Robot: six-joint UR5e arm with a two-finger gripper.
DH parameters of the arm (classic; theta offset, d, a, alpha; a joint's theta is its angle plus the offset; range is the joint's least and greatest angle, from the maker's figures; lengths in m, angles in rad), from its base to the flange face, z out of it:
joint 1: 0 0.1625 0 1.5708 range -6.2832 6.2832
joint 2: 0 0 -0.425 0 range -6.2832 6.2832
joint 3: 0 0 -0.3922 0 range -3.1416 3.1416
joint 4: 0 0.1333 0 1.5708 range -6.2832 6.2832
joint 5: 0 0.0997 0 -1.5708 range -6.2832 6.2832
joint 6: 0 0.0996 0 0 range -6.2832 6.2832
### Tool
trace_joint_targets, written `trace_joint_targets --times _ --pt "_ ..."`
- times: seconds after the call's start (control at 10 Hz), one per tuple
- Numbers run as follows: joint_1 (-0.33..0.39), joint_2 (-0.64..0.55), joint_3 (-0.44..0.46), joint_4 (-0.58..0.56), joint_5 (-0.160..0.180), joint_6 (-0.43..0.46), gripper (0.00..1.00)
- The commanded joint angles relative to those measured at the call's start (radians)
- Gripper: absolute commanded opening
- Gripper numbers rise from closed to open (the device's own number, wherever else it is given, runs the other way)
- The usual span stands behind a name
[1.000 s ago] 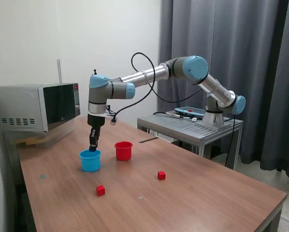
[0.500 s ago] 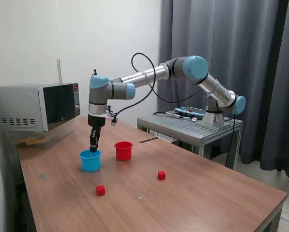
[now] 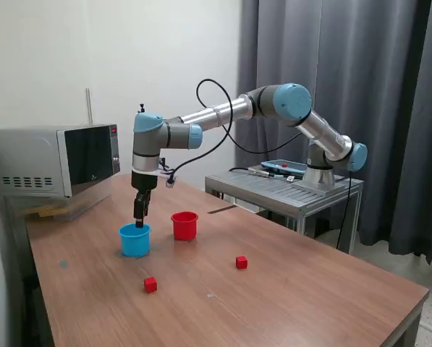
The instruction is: Place red objects in the red bin, and blue objects in the blue bin.
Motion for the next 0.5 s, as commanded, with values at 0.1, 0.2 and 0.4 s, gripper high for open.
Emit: trace_joint_targets --times 0.1,0.2,0.4 --pt "0.000 0.000 0.000 0.000 0.001 -0.001 1.00" --pt "0.000 0.000 0.001 0.000 0.001 -0.004 1.00" --pt "0.065 -0.044 0.047 0.000 -0.002 -0.002 1.00"
